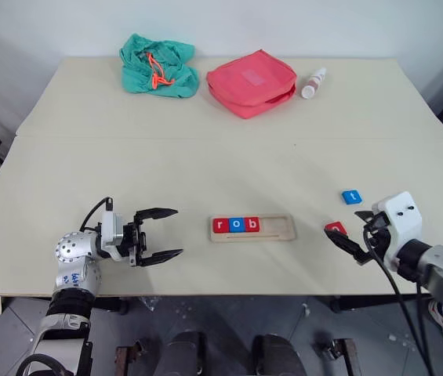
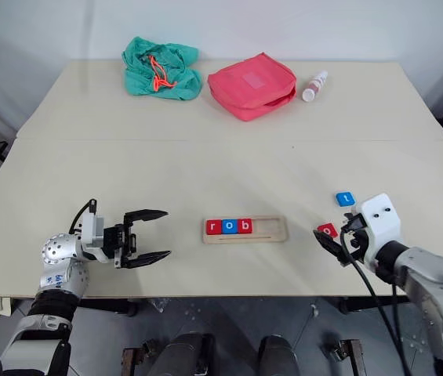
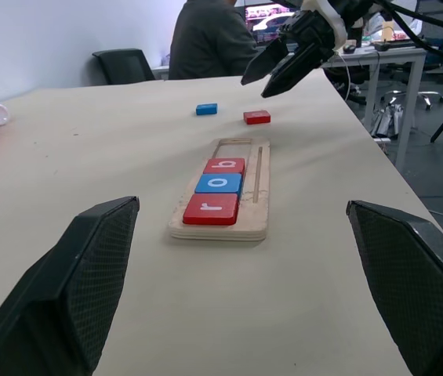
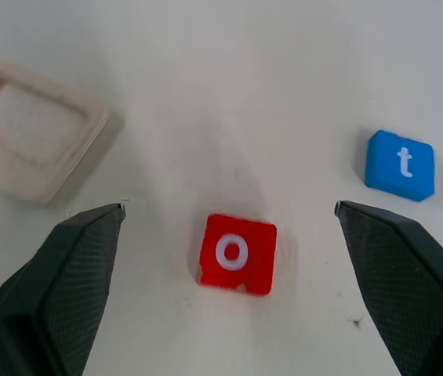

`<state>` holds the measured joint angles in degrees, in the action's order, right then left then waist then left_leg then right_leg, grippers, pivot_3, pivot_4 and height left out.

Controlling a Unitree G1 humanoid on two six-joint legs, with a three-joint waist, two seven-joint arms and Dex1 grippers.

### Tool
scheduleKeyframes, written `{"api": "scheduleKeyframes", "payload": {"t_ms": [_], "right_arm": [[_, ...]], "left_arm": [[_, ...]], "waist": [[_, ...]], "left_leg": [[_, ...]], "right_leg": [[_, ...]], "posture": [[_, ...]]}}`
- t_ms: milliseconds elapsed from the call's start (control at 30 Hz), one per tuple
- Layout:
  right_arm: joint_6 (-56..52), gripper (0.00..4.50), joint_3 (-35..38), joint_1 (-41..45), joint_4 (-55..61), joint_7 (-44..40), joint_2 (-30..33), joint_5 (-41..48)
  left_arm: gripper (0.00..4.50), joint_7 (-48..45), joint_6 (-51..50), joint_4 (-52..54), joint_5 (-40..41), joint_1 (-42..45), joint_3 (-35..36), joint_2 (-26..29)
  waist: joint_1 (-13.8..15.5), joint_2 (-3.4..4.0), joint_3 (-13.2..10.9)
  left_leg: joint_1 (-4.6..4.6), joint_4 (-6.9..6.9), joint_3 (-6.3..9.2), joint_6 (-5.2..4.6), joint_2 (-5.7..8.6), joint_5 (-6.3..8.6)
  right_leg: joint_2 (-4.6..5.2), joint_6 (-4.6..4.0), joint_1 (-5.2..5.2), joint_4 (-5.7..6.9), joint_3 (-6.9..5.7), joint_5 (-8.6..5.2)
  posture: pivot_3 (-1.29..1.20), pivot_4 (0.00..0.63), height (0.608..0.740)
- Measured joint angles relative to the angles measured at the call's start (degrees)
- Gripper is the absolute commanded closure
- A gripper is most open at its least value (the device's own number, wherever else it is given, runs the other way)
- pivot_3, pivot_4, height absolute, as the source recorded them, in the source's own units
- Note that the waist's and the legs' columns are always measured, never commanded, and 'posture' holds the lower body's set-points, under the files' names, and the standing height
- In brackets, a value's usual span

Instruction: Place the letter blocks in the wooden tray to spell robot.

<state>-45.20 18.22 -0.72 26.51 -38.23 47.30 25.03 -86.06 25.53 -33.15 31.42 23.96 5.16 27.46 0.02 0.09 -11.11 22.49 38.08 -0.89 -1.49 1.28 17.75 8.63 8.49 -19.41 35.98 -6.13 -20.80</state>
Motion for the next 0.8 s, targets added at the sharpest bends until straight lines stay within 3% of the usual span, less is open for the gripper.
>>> {"api": "scheduleKeyframes", "payload": {"t_ms": [100,267,800], "right_arm": [[7.70,0.02,-2.27,-0.06,-5.43,-9.23,7.82,-2.64],[17.48,0.02,-8.97,6.47,-16.11,-19.90,12.77,-6.02],[44.25,0.02,-27.45,32.08,-47.86,-37.06,10.44,-20.78]], "left_arm": [[0.00,0.00,0.02,0.90,0.00,-0.72,0.00,-0.11],[0.00,0.03,0.07,2.45,0.03,-2.44,0.29,-0.35],[0.00,0.81,-0.51,12.40,0.23,-11.62,2.72,0.23]], "waist": [[-0.01,-0.02,0.00],[-0.13,-0.02,0.00],[-0.29,-0.02,0.00]], "left_leg": [[-0.02,0.00,-0.04,-0.02,-0.04,0.00],[-0.03,0.02,-0.07,-0.02,-0.06,0.00],[0.00,0.08,-0.07,-0.01,-0.09,0.00]], "right_leg": [[0.00,0.00,0.05,-0.05,-0.02,0.00],[0.00,0.00,0.05,-0.06,-0.03,0.00],[0.01,0.00,0.05,-0.11,-0.08,0.00]], "posture": [[0.00,0.150,0.740],[0.00,0.150,0.740],[0.00,0.150,0.740]]}}
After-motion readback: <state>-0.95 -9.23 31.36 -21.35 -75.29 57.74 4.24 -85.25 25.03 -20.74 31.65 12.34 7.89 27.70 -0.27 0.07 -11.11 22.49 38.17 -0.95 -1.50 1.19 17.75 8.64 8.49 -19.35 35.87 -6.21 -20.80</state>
